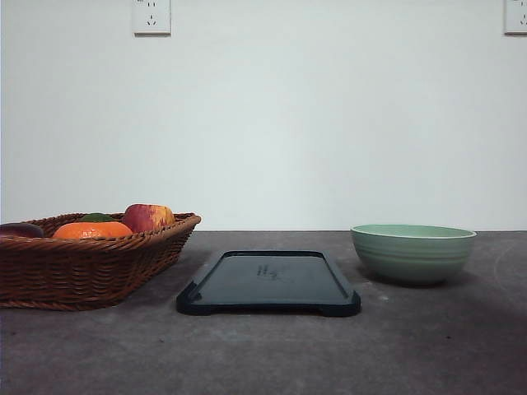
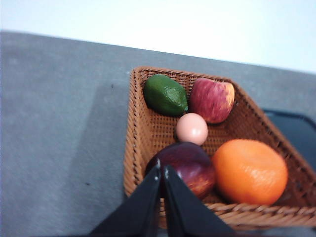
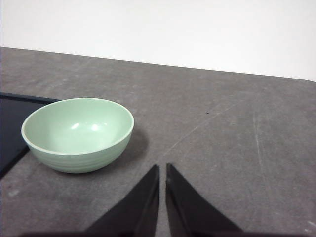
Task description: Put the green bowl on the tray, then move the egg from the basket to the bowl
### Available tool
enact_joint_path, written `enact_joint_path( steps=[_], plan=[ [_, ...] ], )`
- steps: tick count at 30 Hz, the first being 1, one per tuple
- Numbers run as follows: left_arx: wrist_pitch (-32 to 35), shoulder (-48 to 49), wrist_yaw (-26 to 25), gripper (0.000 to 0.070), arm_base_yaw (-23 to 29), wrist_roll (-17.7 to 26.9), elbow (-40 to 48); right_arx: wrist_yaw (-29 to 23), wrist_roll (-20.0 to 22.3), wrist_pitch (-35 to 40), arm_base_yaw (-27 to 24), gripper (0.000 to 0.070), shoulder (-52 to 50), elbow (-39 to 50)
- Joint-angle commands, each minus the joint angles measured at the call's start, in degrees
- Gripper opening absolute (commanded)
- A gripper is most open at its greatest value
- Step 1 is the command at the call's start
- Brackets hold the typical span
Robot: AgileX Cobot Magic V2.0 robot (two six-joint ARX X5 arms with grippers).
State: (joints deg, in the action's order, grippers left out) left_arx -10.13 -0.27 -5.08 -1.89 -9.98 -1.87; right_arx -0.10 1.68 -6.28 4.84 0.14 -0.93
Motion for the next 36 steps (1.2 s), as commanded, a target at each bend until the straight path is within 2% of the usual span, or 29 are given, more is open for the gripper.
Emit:
enact_joint_path(
  steps=[1,5,7,9,12,16,19,22,27,36],
  plan=[
    [-0.4,0.0,-0.3,0.0000,0.0,-7.8,1.1,-0.1,-3.7,0.8,0.1,0.0011,0.1,0.2],
    [-0.3,0.0,-0.3,0.0000,0.0,-17.3,1.1,-0.4,-14.6,0.8,0.0,0.0010,0.1,0.2],
    [-0.1,0.0,-0.3,0.0000,0.0,-22.8,0.7,-0.3,-18.8,1.7,0.0,0.0010,0.1,0.2],
    [-0.1,0.0,-0.3,0.0000,0.0,-25.7,-0.1,0.1,-21.7,3.8,0.1,0.0010,0.1,0.2],
    [2.0,0.0,-0.3,0.0000,0.0,-25.2,-1.3,0.5,-22.8,8.4,0.1,0.0010,0.1,0.1],
    [10.1,0.0,-0.3,0.0000,0.0,-24.4,-1.6,1.6,-22.6,13.6,0.1,0.0009,0.1,0.1],
    [15.9,0.0,-0.3,0.0000,0.0,-21.3,-1.6,3.3,-22.4,15.2,0.2,0.0008,0.1,-0.2],
    [18.6,0.0,-0.3,0.0000,0.0,-18.3,-2.0,4.2,-22.1,14.7,0.3,0.0008,0.1,-1.4],
    [12.8,-1.3,-0.3,0.0001,0.0,-18.0,-7.0,4.6,-22.1,8.8,0.3,0.0007,1.5,-6.8],
    [1.0,-10.9,-1.0,0.0001,0.0,-13.8,-20.6,6.7,-19.5,-0.2,0.3,0.0007,11.2,-19.4]
  ],
)
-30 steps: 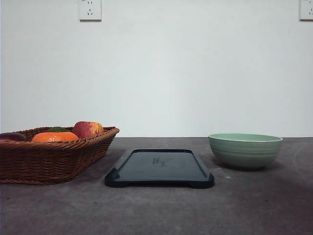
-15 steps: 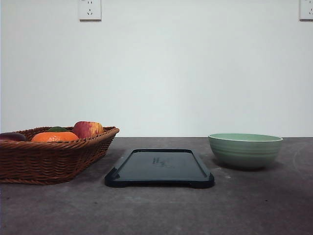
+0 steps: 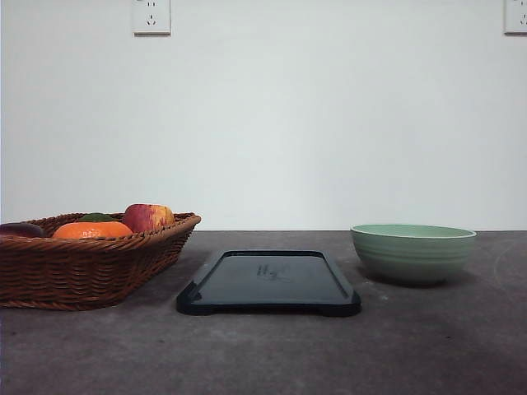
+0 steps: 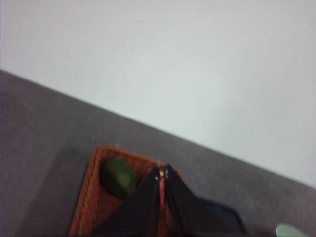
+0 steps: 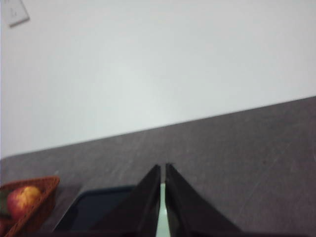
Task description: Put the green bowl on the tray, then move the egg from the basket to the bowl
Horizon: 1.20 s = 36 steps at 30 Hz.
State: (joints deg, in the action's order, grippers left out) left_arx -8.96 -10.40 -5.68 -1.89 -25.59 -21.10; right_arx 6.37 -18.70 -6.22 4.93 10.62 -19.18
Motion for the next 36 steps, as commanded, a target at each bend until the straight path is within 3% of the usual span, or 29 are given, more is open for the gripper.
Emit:
enact_joint_path(
  steps=[1,13,21,27,36],
  plan=[
    [-1.5,-2.5,-0.8,0.0001,0.0,2.7,-2.9,0.8,1.3,-1.7,0.2,0.0007,2.3,-2.5],
    [-13.8,-21.3,-5.9,0.0001,0.0,8.7,-16.5,6.9,4.3,-8.2,0.2,0.0007,22.6,-13.3],
    [-18.6,-31.3,-11.1,0.0001,-0.1,8.7,-20.3,10.2,4.8,-12.7,0.2,0.0007,35.6,-18.3],
    [-22.3,-36.9,-11.5,0.0001,-0.1,9.0,-22.4,11.9,7.2,-18.5,0.2,0.0007,43.6,-22.8],
    [-27.4,-42.3,-14.4,0.0000,-0.2,12.4,-25.4,13.7,8.9,-23.0,0.9,0.0008,50.4,-27.8]
  ],
)
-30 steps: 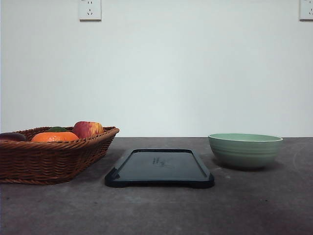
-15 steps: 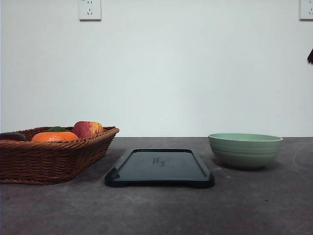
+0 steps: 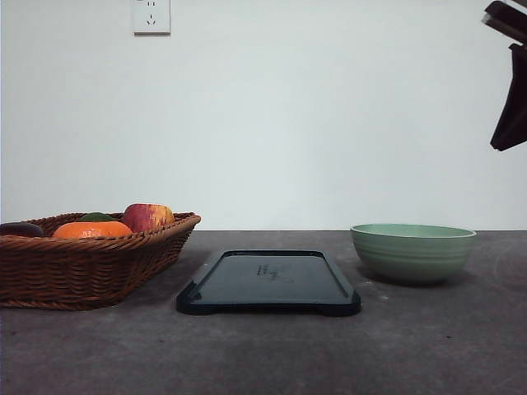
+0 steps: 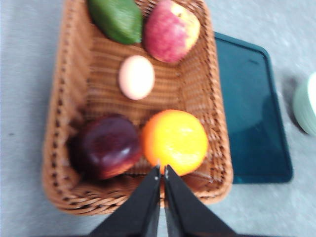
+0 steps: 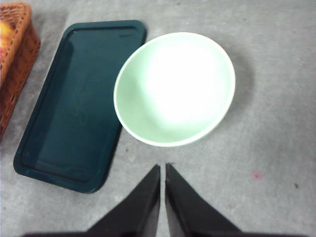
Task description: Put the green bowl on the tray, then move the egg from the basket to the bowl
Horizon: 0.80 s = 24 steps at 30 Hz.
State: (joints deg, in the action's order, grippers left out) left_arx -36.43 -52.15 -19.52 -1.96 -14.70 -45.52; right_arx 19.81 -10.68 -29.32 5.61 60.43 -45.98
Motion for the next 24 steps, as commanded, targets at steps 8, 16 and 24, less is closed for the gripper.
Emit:
enact_joint_path(
  steps=[8,16,24],
  plan=[
    [0.3,-0.9,-1.1,0.0261,-0.3,2.5,-1.0,0.1,0.9,0.0,0.7,0.0317,0.8,-1.0],
    [0.1,-0.9,-1.1,0.0322,-0.3,2.5,-1.0,-0.5,0.2,-3.7,0.7,0.0395,0.9,-2.1],
    [0.1,-1.0,-1.1,0.0321,-0.4,2.5,-1.0,-5.0,0.5,-10.7,0.5,0.0395,4.3,-10.3]
  ],
)
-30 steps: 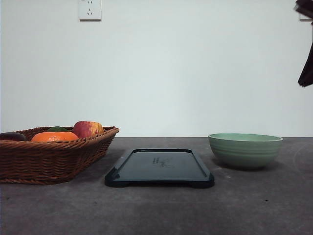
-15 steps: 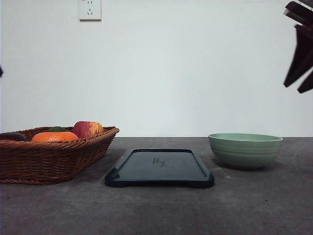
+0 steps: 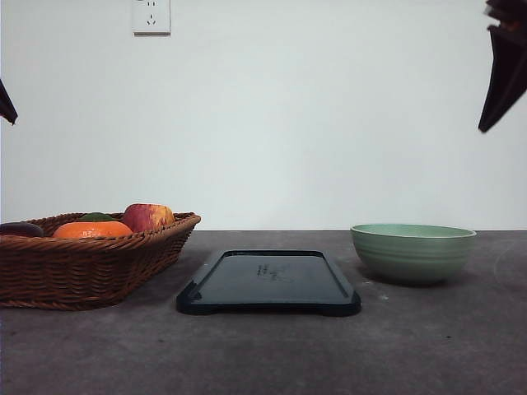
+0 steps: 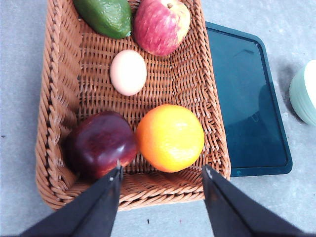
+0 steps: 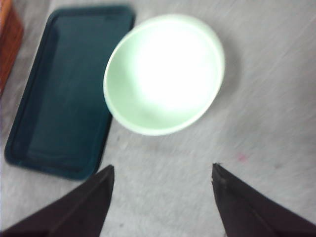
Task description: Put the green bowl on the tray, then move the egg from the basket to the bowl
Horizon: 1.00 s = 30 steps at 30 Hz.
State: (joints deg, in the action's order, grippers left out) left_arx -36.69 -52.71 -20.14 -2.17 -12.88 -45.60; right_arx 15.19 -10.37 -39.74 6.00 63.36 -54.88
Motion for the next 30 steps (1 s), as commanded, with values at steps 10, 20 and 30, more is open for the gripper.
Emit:
enact_joint_path(
  steps=[10,20,30],
  plan=[
    [0.7,-0.5,-0.5,0.0321,-0.2,0.1,-1.0,-0.7,0.6,-5.9,0.1,0.0395,15.4,-13.6],
    [0.7,-0.5,-0.5,0.0320,-0.1,0.2,-1.0,-3.1,2.3,-8.5,0.1,0.0394,29.0,-22.0],
    [0.7,-0.5,-0.5,0.0320,-0.1,0.2,-1.0,-5.3,4.0,-7.7,-0.9,0.0352,36.0,-23.3]
  ],
)
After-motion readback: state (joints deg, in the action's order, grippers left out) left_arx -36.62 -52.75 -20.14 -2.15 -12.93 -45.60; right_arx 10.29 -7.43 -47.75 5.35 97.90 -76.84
